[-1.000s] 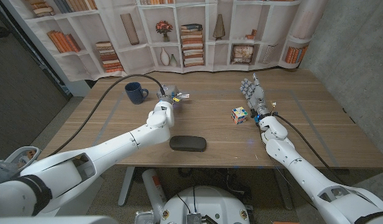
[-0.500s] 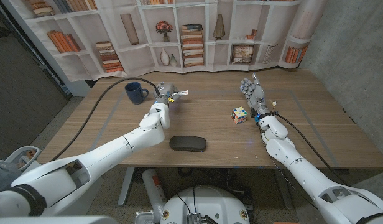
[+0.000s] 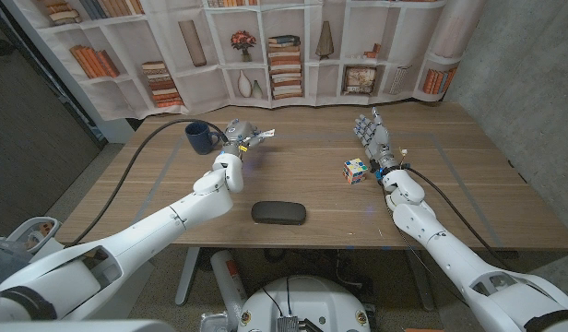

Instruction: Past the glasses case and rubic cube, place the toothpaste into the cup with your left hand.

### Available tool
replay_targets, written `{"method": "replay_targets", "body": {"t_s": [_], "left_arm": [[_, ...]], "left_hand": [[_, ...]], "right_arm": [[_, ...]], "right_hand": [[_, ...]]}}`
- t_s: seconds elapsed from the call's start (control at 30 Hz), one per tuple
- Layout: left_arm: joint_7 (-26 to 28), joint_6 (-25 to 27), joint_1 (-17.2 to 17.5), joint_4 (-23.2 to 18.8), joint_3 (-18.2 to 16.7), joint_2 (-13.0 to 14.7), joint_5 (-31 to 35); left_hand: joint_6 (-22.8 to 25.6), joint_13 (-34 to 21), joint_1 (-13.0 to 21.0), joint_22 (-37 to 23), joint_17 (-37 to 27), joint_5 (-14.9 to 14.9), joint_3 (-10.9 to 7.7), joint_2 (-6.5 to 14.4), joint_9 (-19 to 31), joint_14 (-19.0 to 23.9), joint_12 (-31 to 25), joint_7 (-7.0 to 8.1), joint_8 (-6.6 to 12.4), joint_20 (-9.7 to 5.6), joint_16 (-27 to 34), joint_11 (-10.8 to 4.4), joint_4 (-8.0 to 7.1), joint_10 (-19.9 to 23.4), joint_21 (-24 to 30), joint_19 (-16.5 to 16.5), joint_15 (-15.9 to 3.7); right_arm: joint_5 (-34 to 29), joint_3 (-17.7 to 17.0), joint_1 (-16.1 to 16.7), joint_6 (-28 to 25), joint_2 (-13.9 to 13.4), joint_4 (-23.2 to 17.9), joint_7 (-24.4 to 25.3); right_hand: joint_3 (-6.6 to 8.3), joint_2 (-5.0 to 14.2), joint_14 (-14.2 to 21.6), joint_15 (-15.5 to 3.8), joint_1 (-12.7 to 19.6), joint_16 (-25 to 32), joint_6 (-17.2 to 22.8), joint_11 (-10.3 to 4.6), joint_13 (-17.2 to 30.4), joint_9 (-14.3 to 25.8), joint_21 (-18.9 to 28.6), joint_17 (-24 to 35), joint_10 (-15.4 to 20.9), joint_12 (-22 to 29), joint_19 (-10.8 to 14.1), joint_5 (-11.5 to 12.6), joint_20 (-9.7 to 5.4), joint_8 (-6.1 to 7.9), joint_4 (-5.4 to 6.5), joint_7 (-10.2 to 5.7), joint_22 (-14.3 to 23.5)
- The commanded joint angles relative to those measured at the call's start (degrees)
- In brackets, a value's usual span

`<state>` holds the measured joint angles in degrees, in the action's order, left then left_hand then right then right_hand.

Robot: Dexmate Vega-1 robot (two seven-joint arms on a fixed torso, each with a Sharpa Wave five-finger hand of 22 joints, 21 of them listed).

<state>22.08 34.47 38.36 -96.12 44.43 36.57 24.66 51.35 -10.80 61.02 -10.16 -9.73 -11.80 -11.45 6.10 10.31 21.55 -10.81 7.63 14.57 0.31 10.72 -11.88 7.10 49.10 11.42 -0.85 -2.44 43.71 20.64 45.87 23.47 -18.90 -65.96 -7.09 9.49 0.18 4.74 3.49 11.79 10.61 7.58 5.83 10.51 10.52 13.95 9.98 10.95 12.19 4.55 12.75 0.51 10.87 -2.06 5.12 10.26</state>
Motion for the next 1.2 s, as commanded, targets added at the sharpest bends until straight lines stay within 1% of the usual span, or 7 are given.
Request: {"method": "replay_targets", "body": {"t_s": [0.03,0.17,0.4,0.9,1.07,1.2], "left_arm": [[3.31,-7.89,3.32,-0.64,-4.33,1.82,-2.88],[3.57,-8.67,4.35,-1.62,-5.71,2.26,-3.70],[4.65,-12.20,6.82,-2.79,-8.77,3.12,-6.47],[7.00,-19.43,12.42,-4.65,-15.80,4.59,-13.43],[7.92,-20.40,13.82,-5.48,-17.08,5.06,-13.96],[8.13,-21.33,14.62,-5.81,-18.08,5.33,-14.71]], "left_hand": [[0.20,-0.19,0.07,-0.08,-0.30,-0.11,-0.32,-0.41,0.23,-0.23,0.17,0.81,-0.21,0.10,-0.06,-0.43,-0.34,-0.18,-0.17,-0.75,-6.98],[0.11,-0.19,0.07,-0.08,-0.32,-0.14,-0.37,-0.44,0.23,-0.35,0.22,1.04,-0.38,0.19,-0.07,-0.43,-0.36,-0.39,-0.26,-1.08,-7.15],[0.16,-0.20,0.07,-0.08,-0.33,-0.17,-0.39,-0.54,0.23,-0.43,0.21,1.35,-0.49,0.18,-0.06,-0.44,-0.37,-0.48,-0.24,-1.17,-7.34],[0.21,-0.21,-0.07,-0.07,-0.35,-0.26,-0.39,-0.76,0.24,-0.55,0.17,1.16,-0.73,0.22,-0.02,-0.43,-0.48,-0.55,-0.21,-1.32,-7.41],[0.24,-0.21,-0.04,-0.07,-0.36,-0.29,-0.43,-0.79,0.25,-0.61,0.17,1.28,-0.80,0.33,-0.02,-0.43,-0.48,-0.60,-0.20,-1.36,-7.42],[0.26,-0.22,-0.03,-0.07,-0.36,-0.31,-0.46,-0.79,0.25,-0.63,0.15,1.10,-0.84,0.35,-0.01,-0.44,-0.49,-0.57,-0.18,-1.37,-7.39]], "right_arm": [[-0.28,0.18,-0.79,0.39,0.56,1.39,-0.23],[-0.20,0.07,-0.70,0.43,0.42,1.15,-0.36],[-0.25,-0.02,-0.43,0.31,-0.05,0.31,-0.39],[-0.33,0.29,-0.47,-0.25,-0.15,0.21,-0.51],[-0.43,0.35,-0.64,-0.07,-0.07,0.23,-0.64],[-0.54,0.42,-0.57,-0.23,-0.16,-0.14,-0.44]], "right_hand": [[0.07,0.54,0.47,0.23,0.10,0.08,0.56,0.04,0.12,0.17,-0.05,0.34,0.29,-0.02,0.64,-0.11,-0.30,0.27,-0.30,0.07,0.17],[0.06,0.56,0.51,0.02,0.11,0.08,0.66,-0.01,0.12,0.17,-0.04,0.33,0.37,0.01,0.87,-0.11,-0.66,0.31,-0.33,0.13,0.17],[0.04,0.58,0.65,0.04,0.12,0.13,0.73,-0.06,0.12,0.17,-0.07,0.33,0.42,0.02,1.06,-0.12,-0.77,0.33,-0.36,0.18,0.16],[-0.01,0.63,0.69,0.02,0.15,0.11,0.78,-0.03,0.12,0.17,-0.24,0.33,0.52,0.04,1.23,-0.13,-0.73,0.32,-0.44,0.23,0.16],[-0.03,0.64,0.76,0.00,0.15,0.13,0.77,-0.03,0.12,0.17,-0.30,0.33,0.52,0.04,1.26,-0.14,-0.71,0.31,-0.46,0.18,0.16],[-0.04,0.64,0.73,0.00,0.15,0.11,0.77,-0.02,0.12,0.17,-0.34,0.33,0.54,0.04,1.29,-0.14,-0.69,0.31,-0.48,0.19,0.16]]}}
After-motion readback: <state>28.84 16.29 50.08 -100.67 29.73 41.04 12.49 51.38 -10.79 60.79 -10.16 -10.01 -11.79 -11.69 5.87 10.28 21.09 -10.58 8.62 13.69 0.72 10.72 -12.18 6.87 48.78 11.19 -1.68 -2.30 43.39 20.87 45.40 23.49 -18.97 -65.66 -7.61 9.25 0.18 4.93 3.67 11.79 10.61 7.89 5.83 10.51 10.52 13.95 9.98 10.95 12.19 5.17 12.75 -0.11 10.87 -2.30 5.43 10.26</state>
